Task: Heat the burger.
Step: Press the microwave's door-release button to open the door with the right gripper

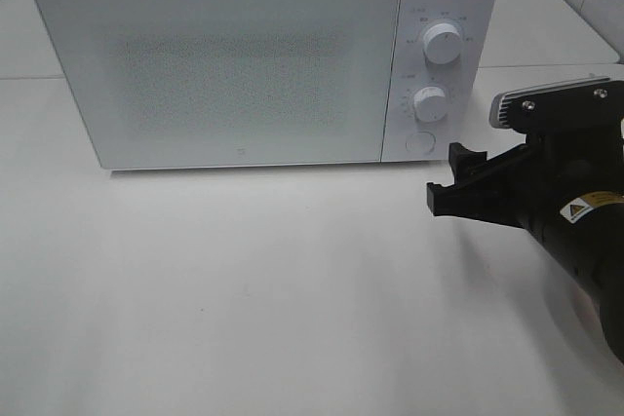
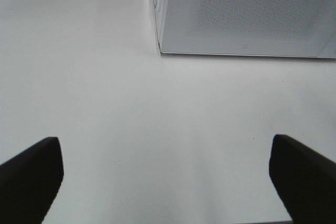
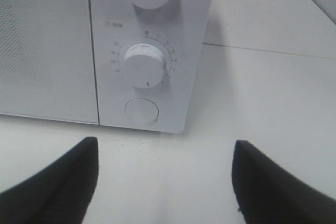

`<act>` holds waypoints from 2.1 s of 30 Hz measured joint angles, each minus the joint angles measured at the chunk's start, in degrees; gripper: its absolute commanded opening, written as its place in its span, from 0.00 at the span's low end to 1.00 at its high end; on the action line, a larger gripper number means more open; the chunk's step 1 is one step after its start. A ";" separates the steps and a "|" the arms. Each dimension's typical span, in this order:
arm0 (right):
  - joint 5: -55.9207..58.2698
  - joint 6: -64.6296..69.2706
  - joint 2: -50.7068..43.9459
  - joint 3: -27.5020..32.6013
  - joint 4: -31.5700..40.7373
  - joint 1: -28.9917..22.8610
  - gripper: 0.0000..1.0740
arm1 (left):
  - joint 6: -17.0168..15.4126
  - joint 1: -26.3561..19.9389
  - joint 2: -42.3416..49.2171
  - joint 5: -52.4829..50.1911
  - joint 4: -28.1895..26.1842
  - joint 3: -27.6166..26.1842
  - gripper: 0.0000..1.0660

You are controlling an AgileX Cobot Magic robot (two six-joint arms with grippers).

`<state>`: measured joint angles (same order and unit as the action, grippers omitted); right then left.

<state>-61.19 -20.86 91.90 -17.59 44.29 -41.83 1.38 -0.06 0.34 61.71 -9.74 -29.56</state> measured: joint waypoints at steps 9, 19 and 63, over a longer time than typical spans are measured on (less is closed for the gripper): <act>-0.52 17.13 0.86 0.00 1.66 -0.06 0.29 | 0.00 0.00 0.00 0.00 0.00 0.00 0.94; -0.52 55.41 0.86 0.00 1.38 -0.06 0.00 | 0.00 0.00 0.00 0.00 0.00 0.00 0.94; 4.01 103.08 12.72 -5.27 -24.64 12.89 0.00 | 0.00 0.00 0.00 0.00 0.00 0.00 0.94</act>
<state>-57.18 82.22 104.62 -22.86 19.65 -28.93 1.38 -0.06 0.34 61.71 -9.74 -29.56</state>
